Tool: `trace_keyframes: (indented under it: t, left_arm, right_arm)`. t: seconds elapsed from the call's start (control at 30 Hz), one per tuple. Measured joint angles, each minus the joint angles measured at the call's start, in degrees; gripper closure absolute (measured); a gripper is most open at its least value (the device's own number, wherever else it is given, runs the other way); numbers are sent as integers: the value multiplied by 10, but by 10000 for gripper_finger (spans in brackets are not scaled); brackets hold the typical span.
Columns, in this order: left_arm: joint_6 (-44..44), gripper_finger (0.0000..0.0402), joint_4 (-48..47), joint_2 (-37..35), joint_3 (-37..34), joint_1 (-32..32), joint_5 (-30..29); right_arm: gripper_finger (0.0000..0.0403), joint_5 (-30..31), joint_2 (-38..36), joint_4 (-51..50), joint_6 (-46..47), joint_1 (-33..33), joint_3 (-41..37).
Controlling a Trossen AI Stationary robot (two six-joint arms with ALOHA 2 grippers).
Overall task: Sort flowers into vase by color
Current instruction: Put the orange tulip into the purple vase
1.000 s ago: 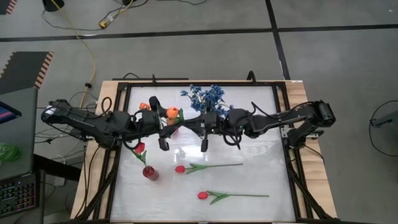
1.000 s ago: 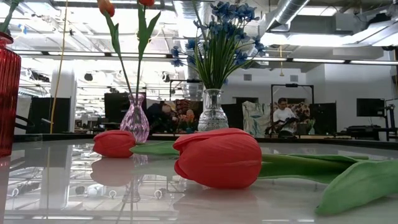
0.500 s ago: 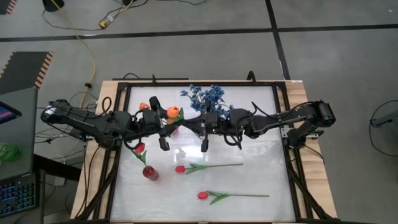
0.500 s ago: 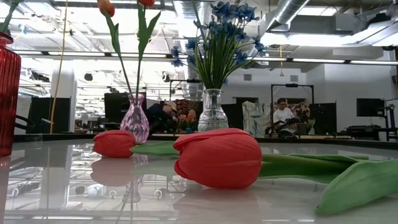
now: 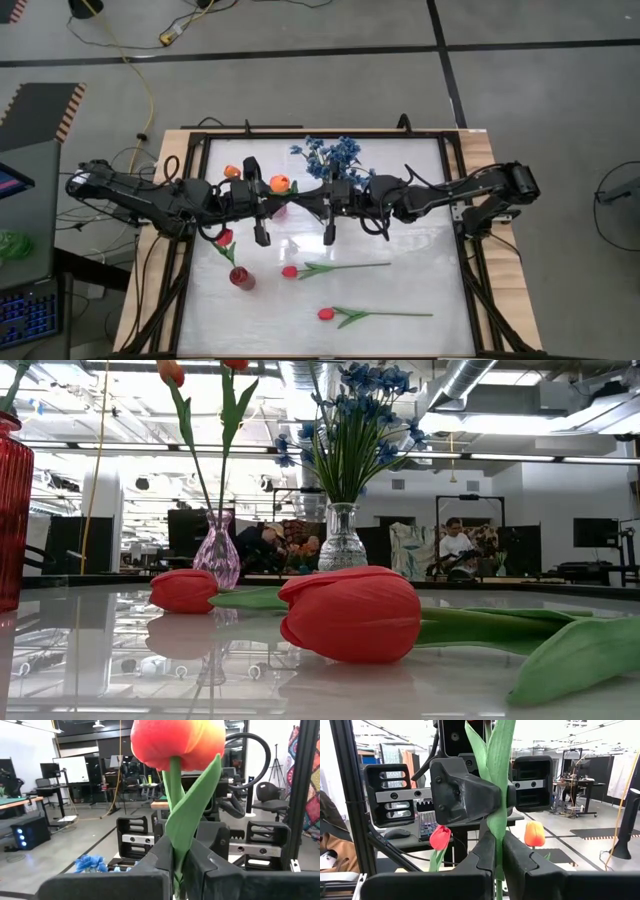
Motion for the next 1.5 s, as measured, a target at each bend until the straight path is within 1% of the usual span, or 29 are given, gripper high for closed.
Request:
trace_keyframes:
  t: [0.17, 0.27, 0.3, 0.37, 0.57, 0.63, 0.73, 0.97, 1.07, 1.17, 1.33, 1.5]
  left_arm:
    - [0, 398, 0, 0, 0, 0, 0]
    - [0, 399, -1, 0, 0, 0, 5]
    - [0, 400, -3, 0, 0, 0, 6]
    - [0, 400, -6, 0, 0, 0, 9]
    - [-1, 401, -18, -6, 0, 0, 6]
    - [-12, 401, -33, -18, 0, 0, 4]
    - [-29, 401, -60, -38, 0, 0, 17]
    - [-55, 401, -100, -92, 0, 0, 61]
    - [-59, 401, -102, -120, 0, 0, 77]
    - [-52, 401, -101, -151, 0, 0, 78]
    - [-52, 401, -106, -204, 7, 13, 79]
    - [-52, 401, -164, -235, 56, 47, 71]
  right_arm:
    - [343, -1, 0, 0, 0, 0, 0]
    - [326, -40, 0, -2, -4, -1, 0]
    - [318, -54, 0, -3, -9, -1, 0]
    - [300, -62, 0, -6, -10, -1, 0]
    - [233, -49, -7, -20, -15, 0, 0]
    - [215, -49, -21, -26, -15, 1, 0]
    - [199, -48, -53, -71, -16, 4, 0]
    - [197, -43, -144, -237, -15, 4, 0]
    - [200, -43, -175, -294, 5, 4, 0]
    - [203, -44, -195, -342, 35, 4, 0]
    - [204, -43, -209, -396, 40, 4, 0]
    - [204, -44, -196, -410, 41, 4, 0]
